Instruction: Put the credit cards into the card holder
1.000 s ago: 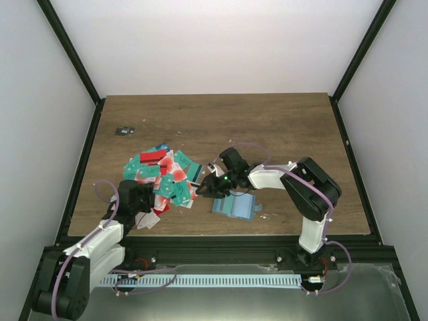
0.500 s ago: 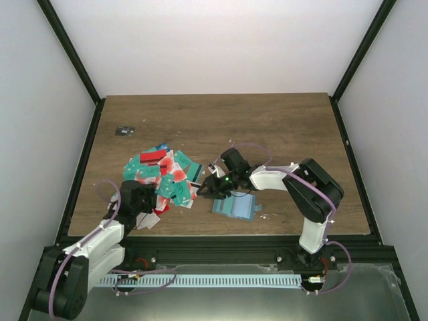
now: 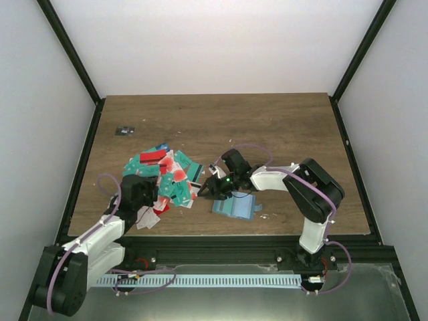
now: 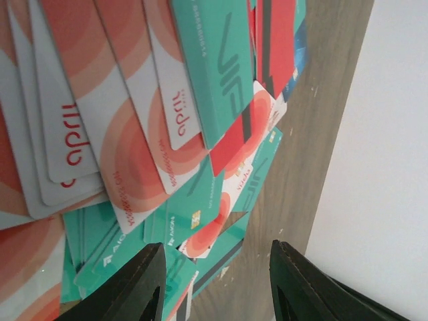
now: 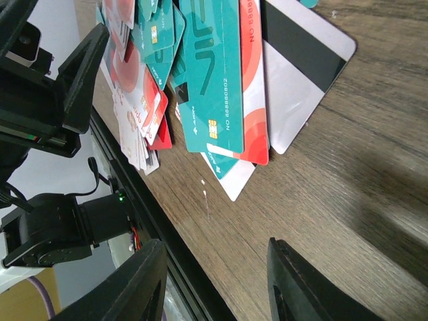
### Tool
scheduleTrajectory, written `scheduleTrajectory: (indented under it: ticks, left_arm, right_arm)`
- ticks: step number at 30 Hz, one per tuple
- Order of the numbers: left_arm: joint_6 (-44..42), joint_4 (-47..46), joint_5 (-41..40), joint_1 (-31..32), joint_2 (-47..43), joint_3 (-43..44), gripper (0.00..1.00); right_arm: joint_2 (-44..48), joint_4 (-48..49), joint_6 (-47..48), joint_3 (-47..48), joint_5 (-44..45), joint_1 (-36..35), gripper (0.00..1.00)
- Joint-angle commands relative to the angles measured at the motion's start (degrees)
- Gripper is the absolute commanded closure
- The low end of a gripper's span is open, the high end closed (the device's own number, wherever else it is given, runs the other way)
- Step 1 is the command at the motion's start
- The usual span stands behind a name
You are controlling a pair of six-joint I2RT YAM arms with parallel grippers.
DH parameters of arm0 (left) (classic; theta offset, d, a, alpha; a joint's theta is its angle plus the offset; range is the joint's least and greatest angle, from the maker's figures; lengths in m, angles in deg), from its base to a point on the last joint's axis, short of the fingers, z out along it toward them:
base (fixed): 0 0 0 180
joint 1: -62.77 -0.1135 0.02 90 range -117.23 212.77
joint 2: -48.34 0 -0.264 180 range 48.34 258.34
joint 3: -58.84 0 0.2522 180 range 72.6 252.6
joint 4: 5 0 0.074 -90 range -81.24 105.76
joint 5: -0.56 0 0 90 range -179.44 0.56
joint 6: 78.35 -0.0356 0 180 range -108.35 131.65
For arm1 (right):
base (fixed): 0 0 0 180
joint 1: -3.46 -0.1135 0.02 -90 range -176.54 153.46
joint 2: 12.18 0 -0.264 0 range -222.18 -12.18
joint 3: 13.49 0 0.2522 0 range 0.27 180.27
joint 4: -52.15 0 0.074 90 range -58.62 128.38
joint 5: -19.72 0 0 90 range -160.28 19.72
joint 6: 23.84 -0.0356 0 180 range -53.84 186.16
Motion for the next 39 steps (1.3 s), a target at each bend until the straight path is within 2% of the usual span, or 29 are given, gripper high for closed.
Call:
scheduleTrajectory:
  ticks: [1,13,23,29,36,39]
  left_arm:
    - [-0.7,-1.2,-0.8,0.3,2.0,-0.5,0.55]
    - [-1.1,-5.2,-0.5,0.4,7.6,-1.5,0.55]
    - [-1.7,-10.5,-4.8,0.4,10.1,-5.2,0.56]
    - [-1.2,-20.5,-7.0,0.4,15.5,-8.8,0.65]
    - [-2.1,-32.7,-6.6,0.4,23.2,-10.3,0.89]
    - [-2.6,-32.8,-5.3,0.4,22.4,-9.5,0.96]
  right_arm:
    - [0.9,-0.8,1.4,0.4,-1.1,0.4,0.57]
    - [0.5,-1.0,1.6,-0.1,-1.1,0.8,0.57]
    - [0.2,-0.7,1.3,-0.8,-1.4,1.0,0.57]
    - [-0.2,-0.2,1.2,-1.9,-2.1,1.1,0.57]
    - [-0.2,-0.6,1.5,-1.8,-2.3,1.4,0.57]
    - [0.2,-1.0,1.6,-1.5,-2.1,1.6,0.57]
